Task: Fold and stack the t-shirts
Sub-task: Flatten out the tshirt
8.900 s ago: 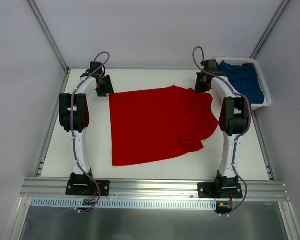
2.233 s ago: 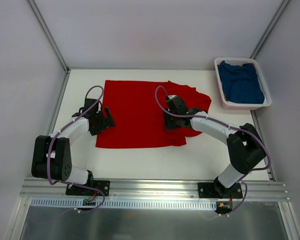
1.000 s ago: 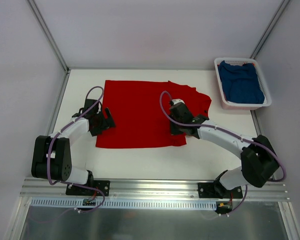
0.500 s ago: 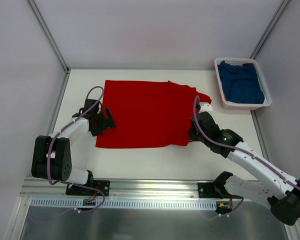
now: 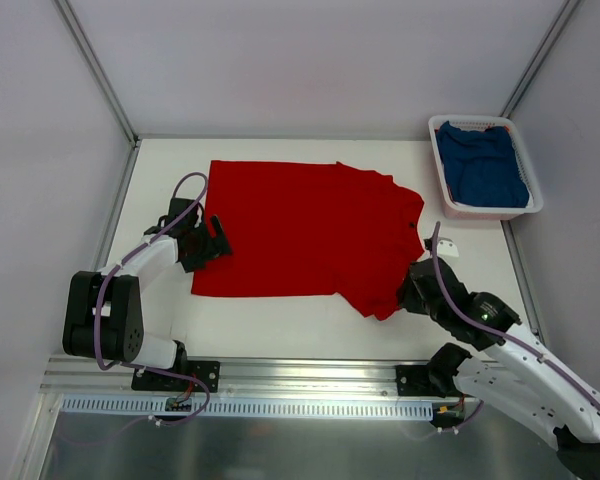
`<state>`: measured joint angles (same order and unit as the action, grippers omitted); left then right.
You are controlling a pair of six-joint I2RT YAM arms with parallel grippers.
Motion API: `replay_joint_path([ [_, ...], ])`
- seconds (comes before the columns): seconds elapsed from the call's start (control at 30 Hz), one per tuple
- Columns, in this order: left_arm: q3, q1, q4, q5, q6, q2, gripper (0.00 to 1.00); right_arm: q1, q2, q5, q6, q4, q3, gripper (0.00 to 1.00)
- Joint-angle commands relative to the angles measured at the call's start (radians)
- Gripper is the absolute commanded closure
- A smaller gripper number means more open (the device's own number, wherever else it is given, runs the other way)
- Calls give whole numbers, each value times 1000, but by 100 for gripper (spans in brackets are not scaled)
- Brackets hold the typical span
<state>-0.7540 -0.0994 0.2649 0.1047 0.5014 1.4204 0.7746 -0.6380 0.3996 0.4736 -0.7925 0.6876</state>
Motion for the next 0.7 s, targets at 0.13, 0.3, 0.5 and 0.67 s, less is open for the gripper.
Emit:
replay_joint_path([
  [0.13, -16, -10, -16, 21, -23, -18, 17, 9, 46, 71, 40, -106, 4, 66],
  [0.3, -11, -10, -18, 18, -21, -21, 17, 11, 18, 55, 25, -76, 6, 66],
  [0.5, 15, -11, -18, 21, -12, -46, 17, 29, -24, 18, 33, 7, -74, 66],
  [0.67, 38, -23, -16, 20, 2, -72, 17, 49, -115, 7, 13, 76, -114, 67],
])
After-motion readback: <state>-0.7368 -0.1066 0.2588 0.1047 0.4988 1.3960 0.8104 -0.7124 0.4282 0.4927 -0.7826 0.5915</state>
